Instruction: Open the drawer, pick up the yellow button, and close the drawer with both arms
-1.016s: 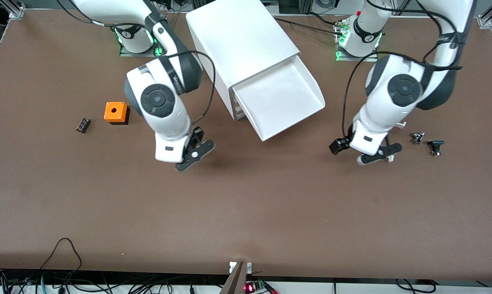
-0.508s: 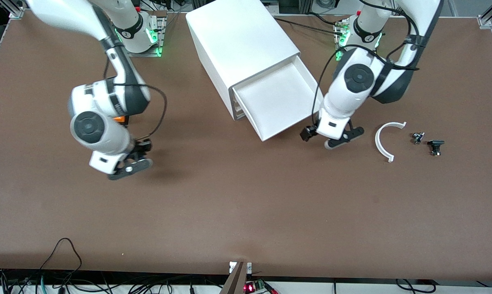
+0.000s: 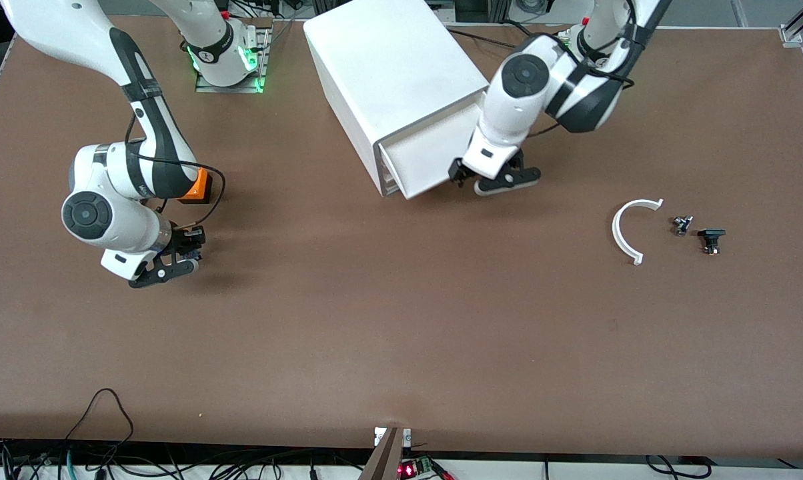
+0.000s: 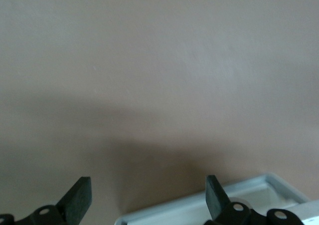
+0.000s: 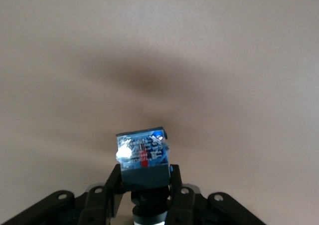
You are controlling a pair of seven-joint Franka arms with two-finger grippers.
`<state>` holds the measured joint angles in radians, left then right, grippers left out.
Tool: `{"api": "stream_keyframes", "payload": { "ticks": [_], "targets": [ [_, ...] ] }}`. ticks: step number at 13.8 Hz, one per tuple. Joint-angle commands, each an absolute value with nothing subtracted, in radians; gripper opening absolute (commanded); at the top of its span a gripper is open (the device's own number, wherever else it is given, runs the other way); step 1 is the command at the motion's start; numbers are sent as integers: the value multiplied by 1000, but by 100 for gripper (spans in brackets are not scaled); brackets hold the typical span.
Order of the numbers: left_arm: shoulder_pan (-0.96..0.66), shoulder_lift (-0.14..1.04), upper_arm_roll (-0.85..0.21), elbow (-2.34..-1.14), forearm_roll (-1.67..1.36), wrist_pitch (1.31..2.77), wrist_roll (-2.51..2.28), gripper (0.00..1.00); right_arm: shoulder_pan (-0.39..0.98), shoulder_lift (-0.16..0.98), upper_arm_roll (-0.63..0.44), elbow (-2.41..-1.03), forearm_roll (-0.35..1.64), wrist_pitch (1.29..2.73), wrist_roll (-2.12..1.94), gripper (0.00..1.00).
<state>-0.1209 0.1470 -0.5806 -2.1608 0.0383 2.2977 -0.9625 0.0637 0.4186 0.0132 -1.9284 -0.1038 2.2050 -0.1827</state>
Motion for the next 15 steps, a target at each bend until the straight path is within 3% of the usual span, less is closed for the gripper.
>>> {"api": "stream_keyframes", "payload": {
  "ticks": [1,6,7,8,9,13,15],
  "targets": [
    [-118,106,-655,-2223,15,2301,-956,100,6,364,34,-2093,-103,2365,-256,24],
    [-118,101,-729,-2241,15,2299,-956,100,-47,365,32,-2203,-110,2525,-445,26],
    [-118,98,-739,-2243,15,2299,-956,100,-51,364,32,-2203,-109,2525,-455,39],
    [-118,98,-744,-2243,15,2299,-956,100,-51,364,34,-2201,-103,2519,-439,90],
    [-117,98,-744,-2243,15,2299,-956,100,-51,357,35,-2197,-103,2514,-437,100],
    [-45,64,-723,-2230,43,2287,-956,100,-51,310,86,-2161,-100,2493,-339,100],
    [17,58,-634,-2182,142,2295,-951,100,-49,284,113,-2114,-100,2429,-244,100]
  ]
}}
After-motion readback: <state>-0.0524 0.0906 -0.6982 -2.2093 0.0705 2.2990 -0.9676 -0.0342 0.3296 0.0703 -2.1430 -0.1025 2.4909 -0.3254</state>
